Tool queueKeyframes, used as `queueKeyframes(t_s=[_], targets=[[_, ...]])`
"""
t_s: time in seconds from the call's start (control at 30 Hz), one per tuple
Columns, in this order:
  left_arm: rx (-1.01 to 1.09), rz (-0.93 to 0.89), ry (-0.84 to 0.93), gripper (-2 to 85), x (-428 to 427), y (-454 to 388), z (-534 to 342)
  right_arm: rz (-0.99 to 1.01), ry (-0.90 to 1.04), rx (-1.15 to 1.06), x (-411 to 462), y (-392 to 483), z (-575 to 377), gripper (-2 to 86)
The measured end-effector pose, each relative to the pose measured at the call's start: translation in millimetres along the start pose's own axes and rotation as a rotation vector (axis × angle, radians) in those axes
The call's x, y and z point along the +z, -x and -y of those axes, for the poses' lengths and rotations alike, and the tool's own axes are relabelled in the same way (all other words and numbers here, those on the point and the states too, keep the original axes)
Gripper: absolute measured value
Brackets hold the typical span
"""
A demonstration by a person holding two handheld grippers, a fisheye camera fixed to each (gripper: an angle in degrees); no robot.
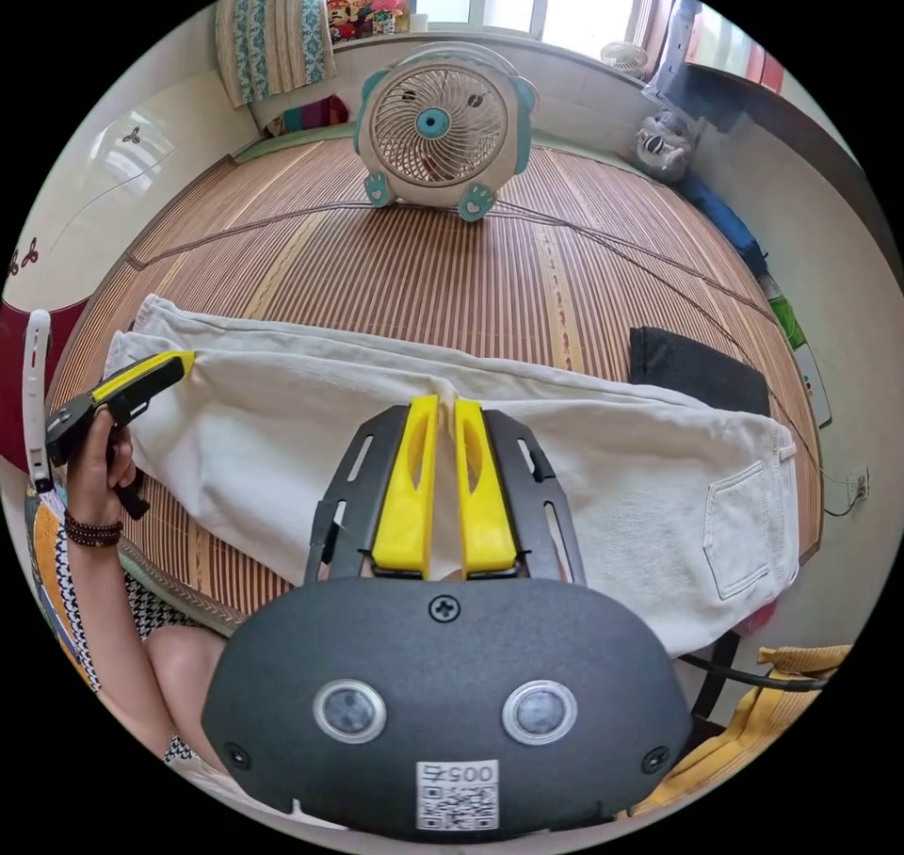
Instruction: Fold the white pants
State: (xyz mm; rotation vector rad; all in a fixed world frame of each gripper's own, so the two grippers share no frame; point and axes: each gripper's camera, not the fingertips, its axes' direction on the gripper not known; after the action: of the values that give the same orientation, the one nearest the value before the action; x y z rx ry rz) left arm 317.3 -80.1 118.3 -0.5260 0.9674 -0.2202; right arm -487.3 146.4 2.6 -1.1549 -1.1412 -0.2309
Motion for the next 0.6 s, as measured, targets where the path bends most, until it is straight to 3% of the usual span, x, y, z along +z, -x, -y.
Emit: queueKeyframes(t_s=[0.4, 0.5, 0.6], targets=[[0.084, 0.044, -0.303, 0.5, -35, -26, -8, -0.026, -0.244, 0.101, -36, -11, -19, -0.7], [0.062, 0.105, -0.256, 1.1, -9, -36, -5, -0.063, -0.194, 0.115, -17, -8, -9, 0.4], [0.002, 0.275, -0.192, 3.2, 10, -37, -8, -0.136, -0.091, 0.129, 20, -6, 0, 4.8]])
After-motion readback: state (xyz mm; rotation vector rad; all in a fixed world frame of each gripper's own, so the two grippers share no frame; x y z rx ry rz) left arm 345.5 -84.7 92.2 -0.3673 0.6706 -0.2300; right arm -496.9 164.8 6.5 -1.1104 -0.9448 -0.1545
